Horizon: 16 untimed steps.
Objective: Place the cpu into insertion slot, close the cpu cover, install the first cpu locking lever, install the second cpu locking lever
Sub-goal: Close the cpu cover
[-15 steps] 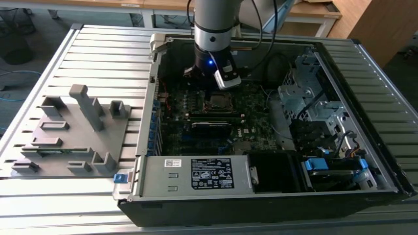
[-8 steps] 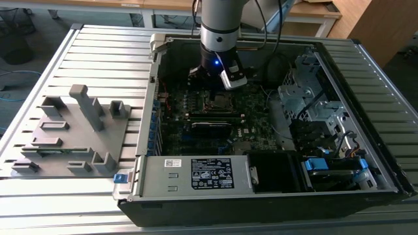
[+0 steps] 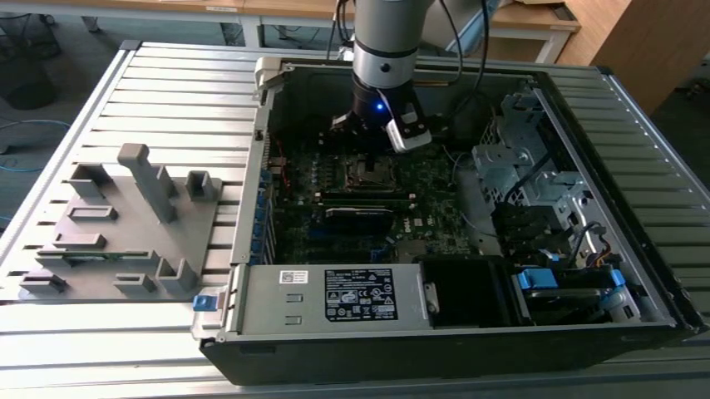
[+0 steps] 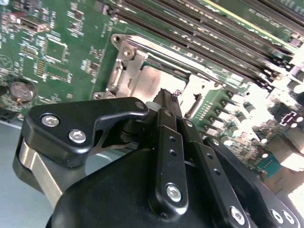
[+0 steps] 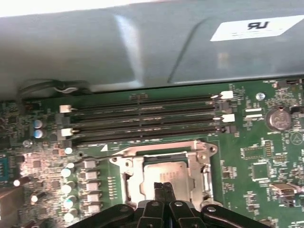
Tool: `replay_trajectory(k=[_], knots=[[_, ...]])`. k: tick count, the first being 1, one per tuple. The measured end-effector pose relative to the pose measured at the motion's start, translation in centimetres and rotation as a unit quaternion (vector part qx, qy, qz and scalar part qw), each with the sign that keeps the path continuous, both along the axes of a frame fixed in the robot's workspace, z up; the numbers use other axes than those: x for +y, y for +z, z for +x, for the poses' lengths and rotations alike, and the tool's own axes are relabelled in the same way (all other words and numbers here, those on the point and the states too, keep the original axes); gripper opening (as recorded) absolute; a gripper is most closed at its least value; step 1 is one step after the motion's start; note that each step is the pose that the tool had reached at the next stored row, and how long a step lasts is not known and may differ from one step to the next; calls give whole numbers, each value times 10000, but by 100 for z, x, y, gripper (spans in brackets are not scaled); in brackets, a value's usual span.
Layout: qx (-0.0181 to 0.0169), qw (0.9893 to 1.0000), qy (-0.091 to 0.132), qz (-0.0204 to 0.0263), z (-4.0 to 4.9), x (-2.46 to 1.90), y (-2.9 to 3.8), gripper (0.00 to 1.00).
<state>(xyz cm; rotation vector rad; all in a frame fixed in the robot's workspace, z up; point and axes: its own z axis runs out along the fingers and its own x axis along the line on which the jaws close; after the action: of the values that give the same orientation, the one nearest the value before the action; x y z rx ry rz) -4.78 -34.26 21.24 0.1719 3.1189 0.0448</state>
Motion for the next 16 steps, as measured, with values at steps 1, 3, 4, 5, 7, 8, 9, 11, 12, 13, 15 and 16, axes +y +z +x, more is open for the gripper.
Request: replay_trajectory(k=[1, 3, 4, 5, 7, 8, 9, 11, 12, 13, 15, 16], knots=[[0, 10000, 0, -1, 17, 0, 0, 10], [0, 10000, 0, 0, 45, -1, 0, 10], [0, 10000, 0, 0, 48, -1, 0, 10], [0, 10000, -1, 0, 48, -1, 0, 10], [0, 10000, 0, -1, 50, 0, 5, 10], [0, 10000, 0, -1, 50, 0, 10, 10], [0, 10000, 0, 0, 50, 0, 17, 10], [0, 10000, 0, -1, 50, 0, 32, 10], [0, 10000, 0, 0, 50, 0, 38, 10], [0, 10000, 0, 0, 50, 0, 44, 10], [0, 10000, 0, 1, 50, 0, 48, 10], [-1, 10000, 0, 2, 50, 0, 48, 10]])
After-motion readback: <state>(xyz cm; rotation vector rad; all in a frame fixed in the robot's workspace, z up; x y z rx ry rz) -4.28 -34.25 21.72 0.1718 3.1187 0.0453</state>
